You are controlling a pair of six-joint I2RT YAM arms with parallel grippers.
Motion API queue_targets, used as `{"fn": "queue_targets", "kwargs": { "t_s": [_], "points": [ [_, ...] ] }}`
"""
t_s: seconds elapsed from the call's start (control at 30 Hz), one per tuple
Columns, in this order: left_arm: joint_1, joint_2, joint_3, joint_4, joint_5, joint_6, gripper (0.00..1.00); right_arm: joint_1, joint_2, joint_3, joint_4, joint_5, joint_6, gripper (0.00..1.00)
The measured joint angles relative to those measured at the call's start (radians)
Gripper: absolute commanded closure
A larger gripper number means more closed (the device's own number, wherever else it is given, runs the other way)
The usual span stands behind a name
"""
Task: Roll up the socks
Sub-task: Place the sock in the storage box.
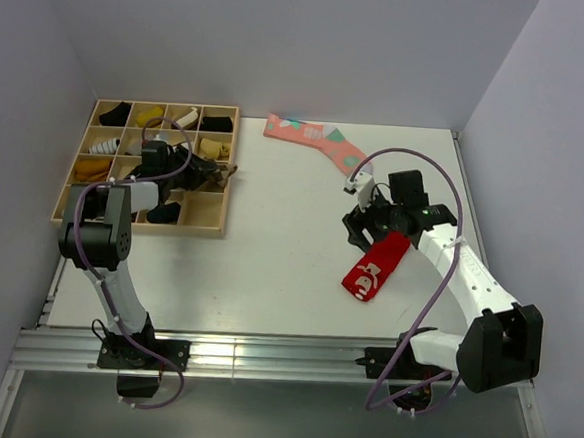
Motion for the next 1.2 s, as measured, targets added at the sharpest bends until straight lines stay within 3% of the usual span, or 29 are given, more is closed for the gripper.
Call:
{"fn": "queue_targets", "kwargs": {
  "t_s": [0.6, 1.13, 1.2],
  "points": [
    [0.019, 0.114, 0.269, -0.446, -0.056, 0.107, 1.0, 0.0, 0.032, -0.013, 0.0, -0.006, -0.008, 0.2],
    [-0.038, 0.278, 0.667, -0.945, -0.232, 0.027, 1.0, 0.0, 0.039, -0.013, -0.012, -0.01, -0.023, 0.21],
    [-0.039, 0.295, 0.701, -0.987, -0.242, 0.005, 0.93, 0.0, 0.04, -0.013, -0.016, -0.01, -0.027, 0.21]
  ]
}}
